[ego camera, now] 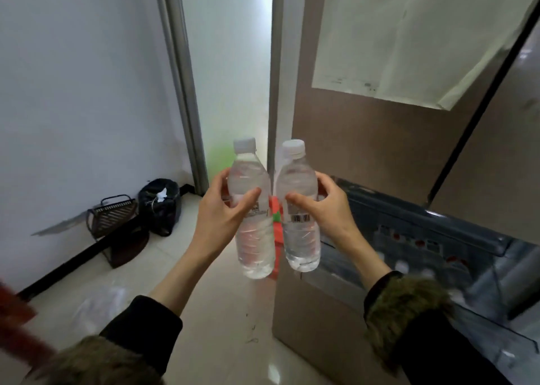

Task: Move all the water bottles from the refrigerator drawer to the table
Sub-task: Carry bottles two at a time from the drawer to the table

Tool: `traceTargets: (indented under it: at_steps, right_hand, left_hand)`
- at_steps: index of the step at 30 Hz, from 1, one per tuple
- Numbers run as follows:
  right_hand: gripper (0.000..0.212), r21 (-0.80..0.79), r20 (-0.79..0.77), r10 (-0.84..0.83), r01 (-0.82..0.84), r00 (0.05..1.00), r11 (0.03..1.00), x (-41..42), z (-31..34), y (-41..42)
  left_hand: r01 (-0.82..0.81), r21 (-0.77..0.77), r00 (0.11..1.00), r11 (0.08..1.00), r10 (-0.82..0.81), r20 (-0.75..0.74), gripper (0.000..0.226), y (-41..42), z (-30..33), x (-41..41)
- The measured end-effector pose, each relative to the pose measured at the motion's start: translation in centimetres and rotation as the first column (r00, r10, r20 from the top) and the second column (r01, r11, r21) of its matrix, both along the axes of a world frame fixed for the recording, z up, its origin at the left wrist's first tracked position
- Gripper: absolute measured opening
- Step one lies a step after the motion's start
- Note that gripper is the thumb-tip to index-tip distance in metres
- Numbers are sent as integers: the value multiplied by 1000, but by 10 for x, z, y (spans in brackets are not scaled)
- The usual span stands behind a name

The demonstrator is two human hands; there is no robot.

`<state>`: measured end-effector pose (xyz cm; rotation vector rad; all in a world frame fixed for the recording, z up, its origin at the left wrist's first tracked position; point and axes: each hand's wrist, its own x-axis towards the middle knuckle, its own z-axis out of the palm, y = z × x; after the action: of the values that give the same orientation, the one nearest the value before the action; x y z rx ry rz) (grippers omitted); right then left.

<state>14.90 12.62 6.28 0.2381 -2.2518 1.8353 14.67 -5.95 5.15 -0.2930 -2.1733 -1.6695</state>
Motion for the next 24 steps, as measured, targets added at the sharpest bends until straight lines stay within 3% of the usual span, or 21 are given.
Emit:
traceTargets:
  at_steps: [6, 12, 17, 24]
  right_hand:
    - [43, 81, 56, 227, -231, 972, 970, -8, -10, -116]
    - [35, 98, 79, 447, -453, 891, 886, -13, -22, -276]
    - [32, 83, 81, 572, -578, 816, 812, -18, -30, -418]
    - [41, 117, 107, 682, -691, 723, 714, -35, -45, -570]
  left_hand:
    - [-263, 39, 962, 964, 259, 85, 45, -116, -26, 36]
    - [-522, 6, 847, 853, 517, 121, 42, -258, -40, 75]
    - [-638, -86, 750, 765, 643, 152, 56, -391, -47, 98]
    - [-724, -132, 644, 677, 733, 219, 53, -526, -55, 114]
